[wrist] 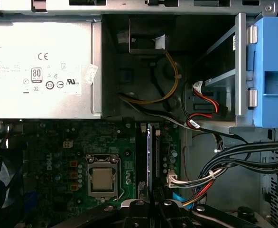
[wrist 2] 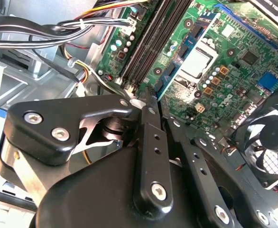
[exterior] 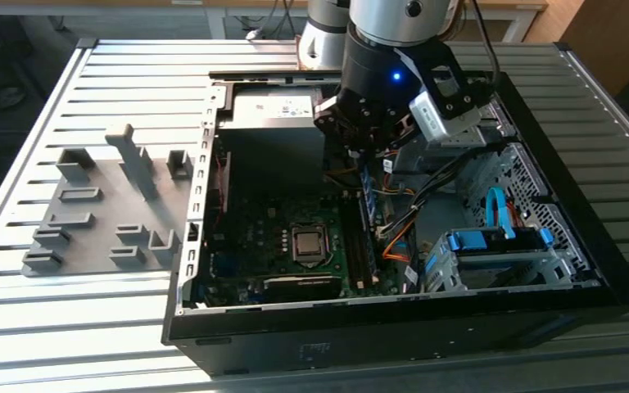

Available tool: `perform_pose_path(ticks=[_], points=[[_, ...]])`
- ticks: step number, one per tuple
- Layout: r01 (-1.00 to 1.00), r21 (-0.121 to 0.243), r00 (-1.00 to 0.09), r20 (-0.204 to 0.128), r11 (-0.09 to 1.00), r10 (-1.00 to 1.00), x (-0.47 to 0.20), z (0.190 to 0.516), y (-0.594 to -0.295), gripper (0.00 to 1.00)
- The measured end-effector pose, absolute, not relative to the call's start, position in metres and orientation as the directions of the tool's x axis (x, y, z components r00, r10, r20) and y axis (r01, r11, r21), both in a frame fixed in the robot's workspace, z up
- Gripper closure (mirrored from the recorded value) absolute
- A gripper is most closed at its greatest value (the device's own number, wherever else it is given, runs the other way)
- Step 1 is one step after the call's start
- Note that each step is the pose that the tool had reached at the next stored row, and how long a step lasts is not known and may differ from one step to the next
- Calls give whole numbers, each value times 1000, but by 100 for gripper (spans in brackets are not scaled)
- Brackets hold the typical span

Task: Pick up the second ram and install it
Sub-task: 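Insert the second ram into the second slot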

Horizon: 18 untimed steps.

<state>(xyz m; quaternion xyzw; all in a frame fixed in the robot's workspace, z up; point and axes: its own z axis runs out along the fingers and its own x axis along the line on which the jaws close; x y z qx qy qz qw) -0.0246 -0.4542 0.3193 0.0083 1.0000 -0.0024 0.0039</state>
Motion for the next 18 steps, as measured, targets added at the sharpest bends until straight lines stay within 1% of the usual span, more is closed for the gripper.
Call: perform_pose_path(ticks=[18], points=[[17,-4,-1000,-8,1000,17,-25,314,-454,86]])
